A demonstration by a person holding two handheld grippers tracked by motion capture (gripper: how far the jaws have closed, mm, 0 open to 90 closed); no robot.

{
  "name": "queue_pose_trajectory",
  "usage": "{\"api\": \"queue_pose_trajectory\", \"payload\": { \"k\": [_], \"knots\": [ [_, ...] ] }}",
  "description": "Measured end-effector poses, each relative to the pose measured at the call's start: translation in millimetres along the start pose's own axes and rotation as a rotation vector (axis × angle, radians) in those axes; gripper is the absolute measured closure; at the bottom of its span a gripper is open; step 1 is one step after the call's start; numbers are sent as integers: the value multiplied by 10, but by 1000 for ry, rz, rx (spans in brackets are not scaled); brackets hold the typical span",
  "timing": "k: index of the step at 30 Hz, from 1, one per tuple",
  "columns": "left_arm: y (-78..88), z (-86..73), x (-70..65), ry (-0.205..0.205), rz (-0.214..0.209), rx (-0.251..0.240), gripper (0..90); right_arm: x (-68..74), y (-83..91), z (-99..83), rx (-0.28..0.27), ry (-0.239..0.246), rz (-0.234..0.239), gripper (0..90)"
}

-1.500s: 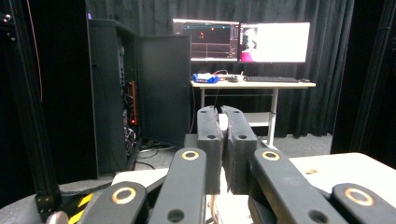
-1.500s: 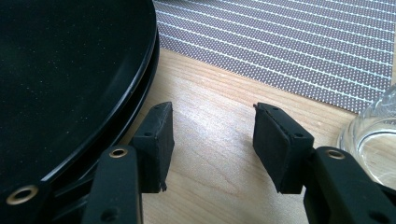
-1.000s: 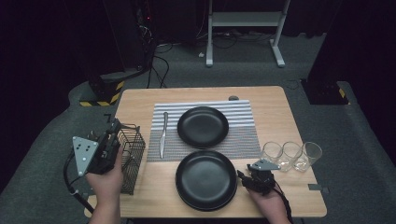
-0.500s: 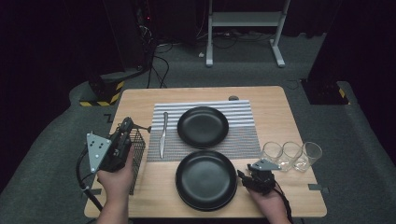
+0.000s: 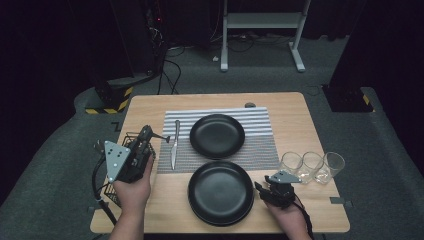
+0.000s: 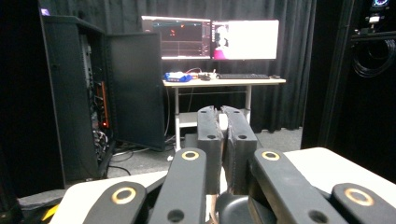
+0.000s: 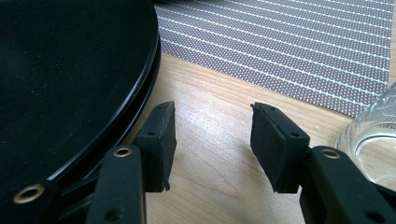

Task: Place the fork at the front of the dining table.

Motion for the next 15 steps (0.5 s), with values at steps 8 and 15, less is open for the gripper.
{"api": "queue_pose_trajectory", "payload": {
  "k": [8, 15],
  "knots": [
    [-41, -37, -75, 5, -18, 17, 864, -3, 21, 2, -25, -2, -9, 536],
    [-76, -54, -169, 8, -43, 15, 864, -2, 53, 14, -52, -3, -17, 547]
  ]
}}
Point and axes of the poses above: each handheld gripper's, and its own axes: y roughly backward along the jaws, z roughly out of its top, x roughly to its left, the point moved 5 cm from there along -y, roughly forward along the jaws, and after that the axes turned 4 degrees about -z, right-handed, at the moved point
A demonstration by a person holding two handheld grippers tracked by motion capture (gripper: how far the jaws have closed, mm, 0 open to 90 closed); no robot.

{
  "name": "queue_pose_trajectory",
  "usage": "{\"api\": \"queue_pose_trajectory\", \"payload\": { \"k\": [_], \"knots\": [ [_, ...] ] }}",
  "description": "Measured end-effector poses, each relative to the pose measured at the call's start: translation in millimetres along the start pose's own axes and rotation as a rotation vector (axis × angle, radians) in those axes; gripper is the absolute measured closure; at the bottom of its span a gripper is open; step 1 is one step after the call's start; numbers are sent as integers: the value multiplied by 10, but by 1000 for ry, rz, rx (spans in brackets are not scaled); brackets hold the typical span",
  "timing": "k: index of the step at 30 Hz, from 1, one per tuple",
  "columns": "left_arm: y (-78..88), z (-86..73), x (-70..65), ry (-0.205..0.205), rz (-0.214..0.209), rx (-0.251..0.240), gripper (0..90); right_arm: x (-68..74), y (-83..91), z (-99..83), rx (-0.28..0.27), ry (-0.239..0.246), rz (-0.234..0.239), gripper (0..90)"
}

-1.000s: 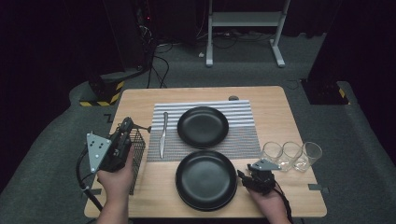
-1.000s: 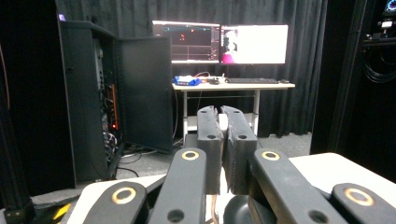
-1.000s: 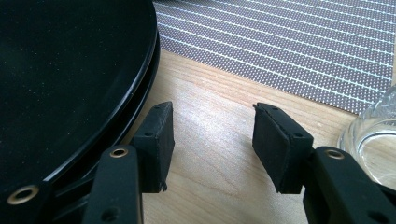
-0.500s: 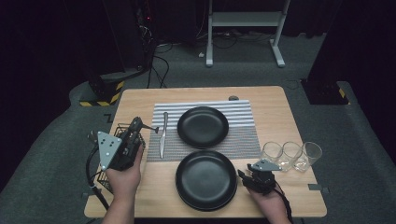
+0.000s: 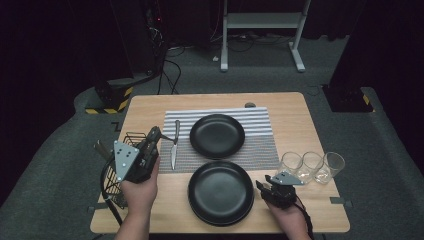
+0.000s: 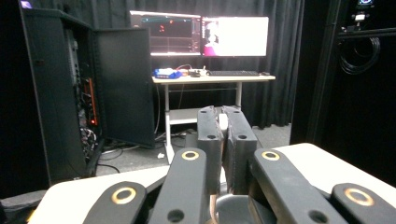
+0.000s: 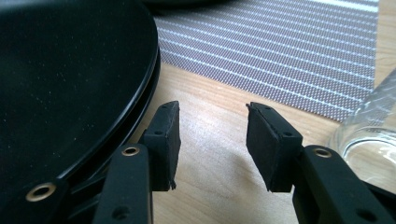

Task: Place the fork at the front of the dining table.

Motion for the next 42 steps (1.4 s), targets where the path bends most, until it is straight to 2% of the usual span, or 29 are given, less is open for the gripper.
{"api": "queue_pose_trajectory", "payload": {
  "k": [4, 8, 10, 11, 14, 22, 25, 26, 32, 33, 39, 42],
  "knots": [
    [-15, -36, -40, 12, -10, -1, 864, -2, 27, 29, -24, 9, 2, 548],
    [-46, -60, -90, 12, -28, 6, 864, 26, 95, 101, -83, 32, -7, 545],
    [-47, -61, -102, 8, -30, 3, 864, 39, 108, 118, -92, 38, -10, 539],
    [-50, -65, -114, 11, -32, 2, 864, 59, 140, 157, -115, 50, -27, 541],
    [-69, -82, -143, 17, -44, 6, 864, 68, 185, 204, -145, 51, -31, 541],
    [-123, -138, -238, 18, -75, 17, 864, 77, 258, 265, -179, 56, -41, 516],
    [-142, -172, -267, 24, -83, 21, 864, 99, 285, 304, -198, 74, -45, 508],
    [-148, -180, -276, 27, -86, 23, 864, 116, 312, 331, -193, 71, -37, 540],
    [-184, -225, -348, 36, -108, 22, 864, 204, 383, 418, -205, 87, -34, 564],
    [-194, -240, -369, 36, -113, 25, 864, 238, 398, 446, -210, 90, -17, 579],
    [-214, -257, -428, 41, -130, 27, 864, 264, 405, 528, -212, 97, -14, 579],
    [-235, -270, -498, 42, -146, 32, 864, 291, 418, 566, -219, 104, -2, 579]
  ]
}}
Point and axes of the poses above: each handheld gripper's, and its own axes: y roughly backward along the jaws, z roughly out of its top, x roughly to its left, the point moved 5 cm from there along -y, roughly forward along the jaws, and after that the axes turned 4 degrees about -z, right-handed, at the moved point
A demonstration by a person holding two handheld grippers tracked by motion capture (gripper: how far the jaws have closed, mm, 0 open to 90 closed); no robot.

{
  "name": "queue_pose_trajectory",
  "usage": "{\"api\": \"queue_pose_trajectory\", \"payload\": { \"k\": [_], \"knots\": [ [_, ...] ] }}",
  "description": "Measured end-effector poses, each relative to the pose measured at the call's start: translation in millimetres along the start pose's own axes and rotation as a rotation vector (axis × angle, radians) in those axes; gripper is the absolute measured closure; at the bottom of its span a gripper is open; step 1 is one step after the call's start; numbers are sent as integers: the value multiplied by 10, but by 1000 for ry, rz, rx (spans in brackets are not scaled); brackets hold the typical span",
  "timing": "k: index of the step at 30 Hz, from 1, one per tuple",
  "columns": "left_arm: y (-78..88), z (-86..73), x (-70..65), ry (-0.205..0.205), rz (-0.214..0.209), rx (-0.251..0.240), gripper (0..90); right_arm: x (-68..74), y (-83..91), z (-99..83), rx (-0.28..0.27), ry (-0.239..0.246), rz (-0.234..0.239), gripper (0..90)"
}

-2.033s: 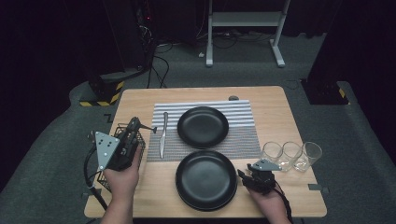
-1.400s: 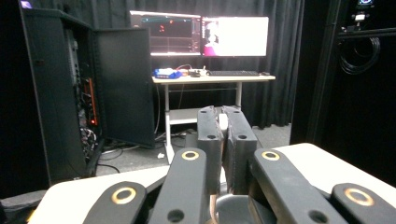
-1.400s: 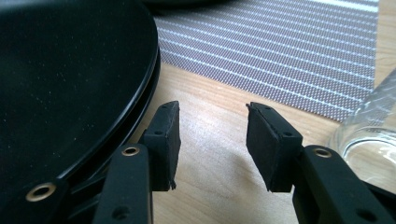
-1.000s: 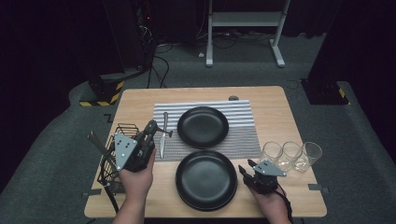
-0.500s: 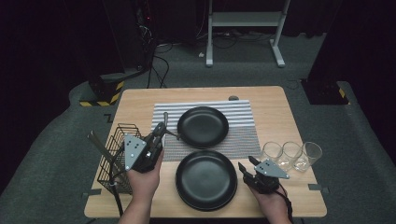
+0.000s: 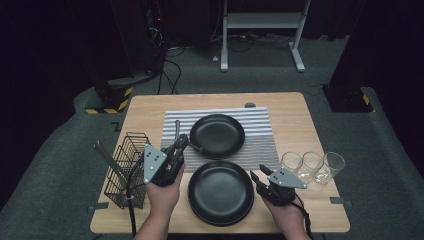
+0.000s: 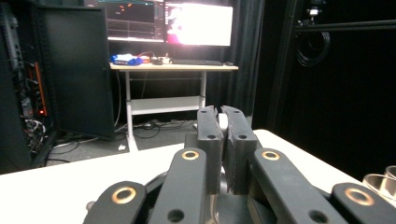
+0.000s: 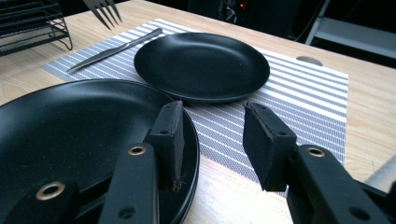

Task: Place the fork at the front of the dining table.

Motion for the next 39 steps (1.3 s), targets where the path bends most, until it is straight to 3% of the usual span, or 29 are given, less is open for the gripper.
{"api": "queue_pose_trajectory", "payload": {
  "k": [12, 26, 39],
  "knots": [
    [-126, -85, -193, 8, -45, 17, 864, 112, -57, 171, -44, -1, 38, 572],
    [-306, -103, -459, 19, -110, 24, 864, 315, -209, 388, -87, 34, 73, 688],
    [-405, -67, -656, 34, -160, 13, 864, 379, -328, 553, -110, 43, 70, 703]
  ]
}}
Point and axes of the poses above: each handheld gripper's, and its own axes: y roughly backward along the jaws, z roughly out of its top, x roughly to its left, the point moved 5 cm from there along -y, roughly forward along the jaws, and after that the axes turned 4 degrees about -z, right-handed, at the moved point
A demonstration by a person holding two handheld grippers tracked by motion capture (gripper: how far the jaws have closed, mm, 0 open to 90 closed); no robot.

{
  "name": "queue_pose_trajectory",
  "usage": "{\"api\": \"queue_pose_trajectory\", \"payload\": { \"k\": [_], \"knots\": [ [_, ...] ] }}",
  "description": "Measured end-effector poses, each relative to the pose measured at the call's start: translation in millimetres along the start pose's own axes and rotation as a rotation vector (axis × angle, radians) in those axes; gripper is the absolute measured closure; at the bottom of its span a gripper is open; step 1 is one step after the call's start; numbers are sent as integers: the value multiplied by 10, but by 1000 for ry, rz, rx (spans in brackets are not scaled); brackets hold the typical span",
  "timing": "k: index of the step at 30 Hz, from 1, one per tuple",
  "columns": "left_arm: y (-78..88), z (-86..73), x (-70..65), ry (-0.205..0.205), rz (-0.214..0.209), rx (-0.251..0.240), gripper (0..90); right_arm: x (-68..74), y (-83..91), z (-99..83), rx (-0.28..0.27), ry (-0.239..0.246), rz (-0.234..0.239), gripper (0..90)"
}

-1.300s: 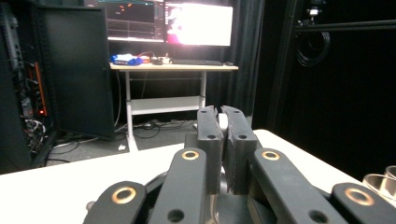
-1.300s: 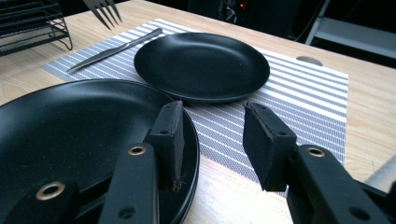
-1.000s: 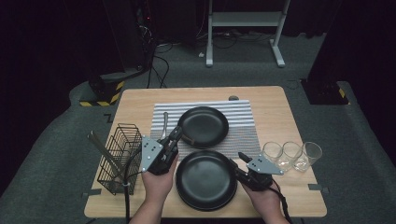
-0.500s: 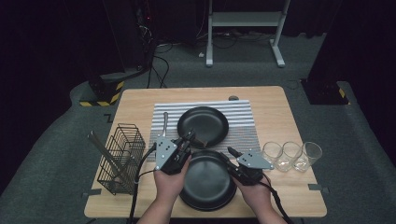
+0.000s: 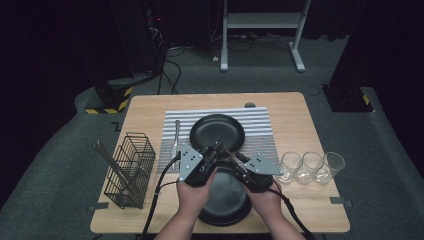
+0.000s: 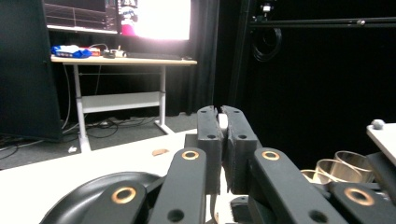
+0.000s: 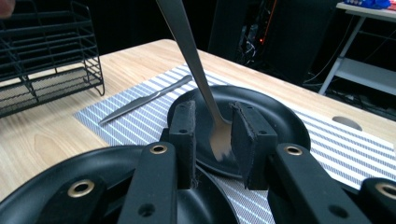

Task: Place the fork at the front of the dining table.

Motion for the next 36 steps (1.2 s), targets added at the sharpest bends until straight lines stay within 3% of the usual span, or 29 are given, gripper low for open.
{"api": "queue_pose_trajectory", "payload": {
  "k": [11, 15, 21, 27, 36],
  "knots": [
    [-53, -16, -86, 8, -20, 5, 864, -6, -41, 81, -22, 12, -23, 731],
    [-78, -22, -95, 6, -24, 9, 863, -26, -58, 91, -18, -4, -26, 752],
    [-108, 30, -114, -2, -28, 7, 860, -27, -47, 111, -33, 12, -34, 772],
    [-137, 56, -98, 0, -30, -3, 849, 20, -49, 135, -31, 62, -35, 816],
    [-164, 44, -33, 5, -20, 3, 842, 75, -95, 123, -28, 77, -27, 842]
  ]
}}
Point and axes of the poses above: each handheld gripper's, and its own axes: y roughly backward along the jaws, z roughly out of its top, x roughly to its left, the point moved 5 cm from there along -y, roughly forward along the jaws, and after that the axes turned 4 degrees about -z, right-handed, at the moved point
